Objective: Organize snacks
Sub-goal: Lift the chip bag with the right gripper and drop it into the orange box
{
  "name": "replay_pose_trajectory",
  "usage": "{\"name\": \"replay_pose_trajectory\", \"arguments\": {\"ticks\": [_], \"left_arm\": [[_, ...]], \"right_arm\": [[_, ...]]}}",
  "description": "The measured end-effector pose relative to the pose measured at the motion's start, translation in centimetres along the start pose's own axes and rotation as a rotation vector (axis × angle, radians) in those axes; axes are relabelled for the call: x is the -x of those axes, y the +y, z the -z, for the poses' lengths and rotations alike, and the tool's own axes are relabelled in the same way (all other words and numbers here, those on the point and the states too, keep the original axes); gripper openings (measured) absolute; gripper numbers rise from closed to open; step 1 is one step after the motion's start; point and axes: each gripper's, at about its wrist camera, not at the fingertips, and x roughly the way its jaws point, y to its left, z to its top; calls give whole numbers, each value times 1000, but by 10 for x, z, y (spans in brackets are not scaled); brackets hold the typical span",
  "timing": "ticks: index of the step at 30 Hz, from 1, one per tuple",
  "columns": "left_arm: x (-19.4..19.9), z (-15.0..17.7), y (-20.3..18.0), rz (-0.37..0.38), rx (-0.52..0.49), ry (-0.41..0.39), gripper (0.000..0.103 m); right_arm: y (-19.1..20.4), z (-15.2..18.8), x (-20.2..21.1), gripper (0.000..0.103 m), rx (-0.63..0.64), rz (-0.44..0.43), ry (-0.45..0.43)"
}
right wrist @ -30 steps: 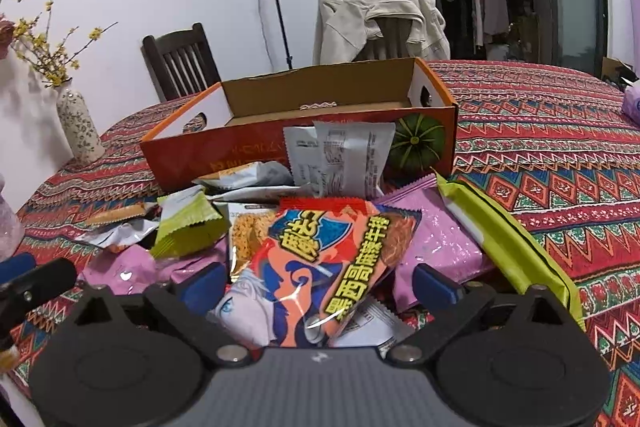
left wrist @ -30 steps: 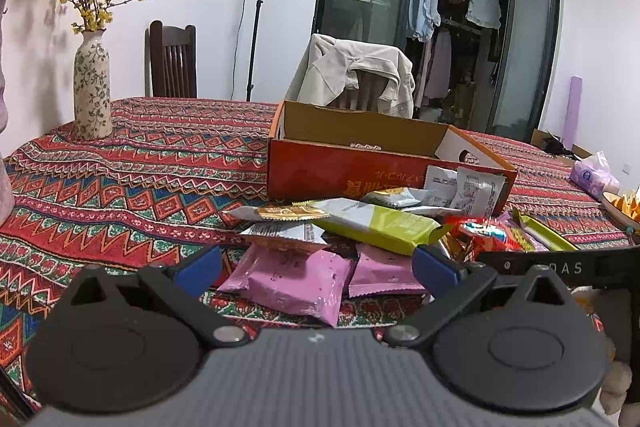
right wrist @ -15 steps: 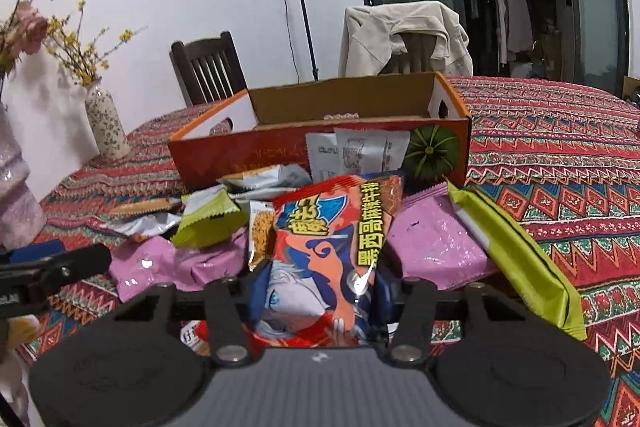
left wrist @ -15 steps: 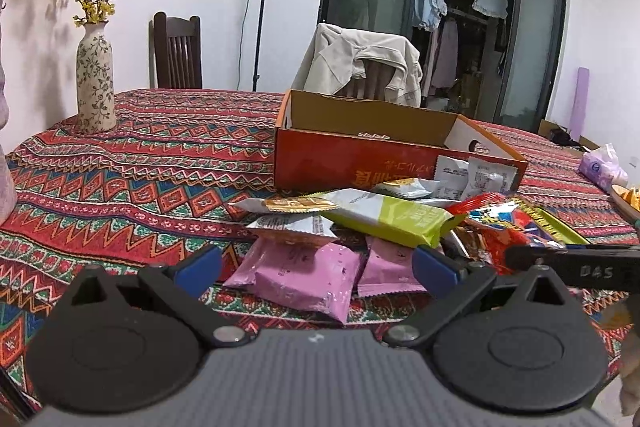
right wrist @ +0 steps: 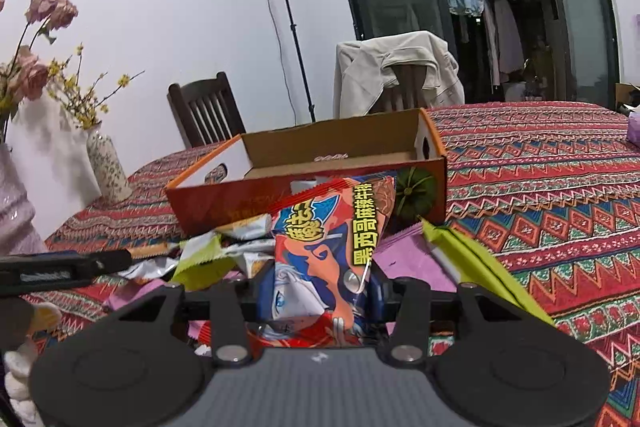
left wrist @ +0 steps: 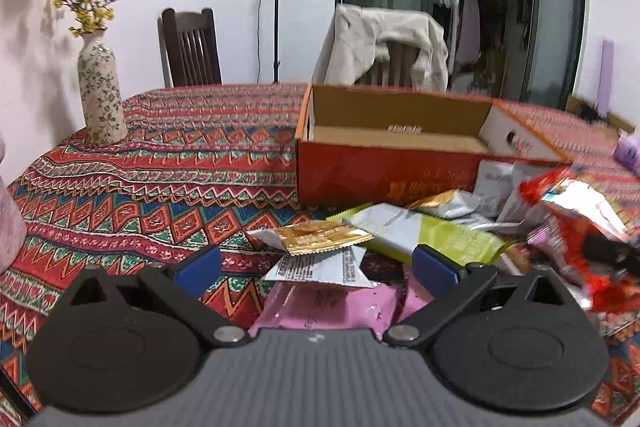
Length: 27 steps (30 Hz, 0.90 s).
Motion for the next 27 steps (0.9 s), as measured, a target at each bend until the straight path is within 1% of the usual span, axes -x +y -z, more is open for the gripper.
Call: {"name": "replay_pose_trajectory", "arguments": {"ticks": [4, 7, 9, 10, 11, 12, 14, 15, 16, 22, 27], "left_arm": [[-22, -2, 1, -14, 9, 51, 103], [-34, -2, 2, -15, 30, 69, 103], [-40, -2, 3, -17, 36, 81, 101], [-42, -1, 3, -20, 39, 87, 98], [-43, 0, 3, -19, 42, 93, 91], [-44, 0, 4, -14, 46, 95, 87], [-46, 1, 4, -9, 52, 101, 73], [-47, 1, 5, -7, 56, 103, 70], [-48, 2, 6, -3, 60, 106, 64], [-38, 5, 8, 11, 55, 73, 64], [-19, 7, 8, 32, 43, 33, 64]], "right_arm": [[-4, -3, 0, 44, -1, 4, -16], [-5, -3, -1, 44, -3, 3, -19], [-6, -3, -2, 44, -4, -2, -17], [-6, -3, -3, 44, -5, -3, -15], [-6, -2, -3, 44, -7, -5, -14], [-6, -2, -3, 44, -8, -7, -14], [-6, -1, -2, 44, -6, -13, -13], [-5, 0, -3, 44, -6, -15, -10], [-5, 0, -3, 44, -6, -18, -8], [-3, 3, -4, 44, -6, -27, 0], [-4, 4, -2, 44, -10, -28, 0]]}}
